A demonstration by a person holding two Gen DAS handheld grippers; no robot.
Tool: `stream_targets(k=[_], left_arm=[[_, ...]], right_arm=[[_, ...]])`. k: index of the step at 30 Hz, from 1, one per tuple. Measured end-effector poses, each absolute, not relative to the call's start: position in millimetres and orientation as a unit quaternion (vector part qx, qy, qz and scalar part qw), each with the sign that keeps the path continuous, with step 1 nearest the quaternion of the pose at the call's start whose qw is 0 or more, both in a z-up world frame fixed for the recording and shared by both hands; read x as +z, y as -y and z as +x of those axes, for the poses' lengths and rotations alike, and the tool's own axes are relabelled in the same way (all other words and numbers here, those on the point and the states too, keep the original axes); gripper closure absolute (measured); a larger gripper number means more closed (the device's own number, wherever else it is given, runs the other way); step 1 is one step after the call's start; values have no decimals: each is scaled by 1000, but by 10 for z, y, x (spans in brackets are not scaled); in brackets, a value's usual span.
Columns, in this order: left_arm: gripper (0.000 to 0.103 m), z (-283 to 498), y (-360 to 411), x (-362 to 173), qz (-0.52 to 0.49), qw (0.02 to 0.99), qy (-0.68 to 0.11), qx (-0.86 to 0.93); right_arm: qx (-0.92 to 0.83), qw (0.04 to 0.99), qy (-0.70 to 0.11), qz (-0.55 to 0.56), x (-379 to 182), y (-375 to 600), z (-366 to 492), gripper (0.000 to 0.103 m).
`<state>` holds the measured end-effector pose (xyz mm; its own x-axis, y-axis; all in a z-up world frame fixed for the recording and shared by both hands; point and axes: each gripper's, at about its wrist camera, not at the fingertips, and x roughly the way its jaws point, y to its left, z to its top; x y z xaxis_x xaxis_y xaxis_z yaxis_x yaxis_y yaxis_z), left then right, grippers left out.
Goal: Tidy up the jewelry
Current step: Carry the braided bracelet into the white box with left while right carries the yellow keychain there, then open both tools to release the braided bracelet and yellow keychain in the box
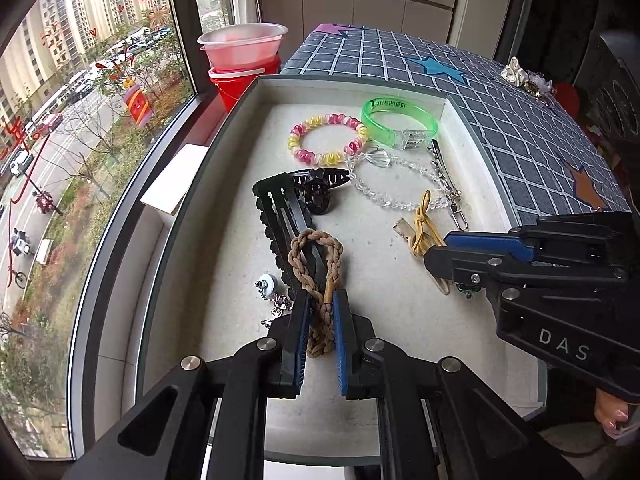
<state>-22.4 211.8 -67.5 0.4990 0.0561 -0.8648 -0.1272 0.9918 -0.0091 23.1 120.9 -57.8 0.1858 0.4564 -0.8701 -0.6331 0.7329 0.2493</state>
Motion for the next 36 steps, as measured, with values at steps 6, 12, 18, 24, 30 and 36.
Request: stream_targets(k=[6, 12, 18, 24, 30, 36], left_arm=[[84, -216, -2075, -662, -25, 865, -497, 64], [84, -219, -2073, -633, -31, 864, -497, 70], [84, -242, -2093, -541, -42, 867, -490, 76], [84, -237, -2066, -446, -42, 871, -483, 78], [8, -237, -2034, -384, -36, 875, -475, 88], [0, -264, -2029, -269, -36, 885, -454, 98]], right_arm=[[359, 763, -531, -87, -572, -1213, 242, 86], [362, 758, -536, -80, -576, -1207, 268, 86], [364, 764, -530, -58, -462, -1124, 299, 57], [360, 781, -509, -45, -248, -1000, 296, 46], [352, 791, -499, -34, -138, -863, 306, 44], [344, 798, -495, -24, -69, -769, 312, 44]])
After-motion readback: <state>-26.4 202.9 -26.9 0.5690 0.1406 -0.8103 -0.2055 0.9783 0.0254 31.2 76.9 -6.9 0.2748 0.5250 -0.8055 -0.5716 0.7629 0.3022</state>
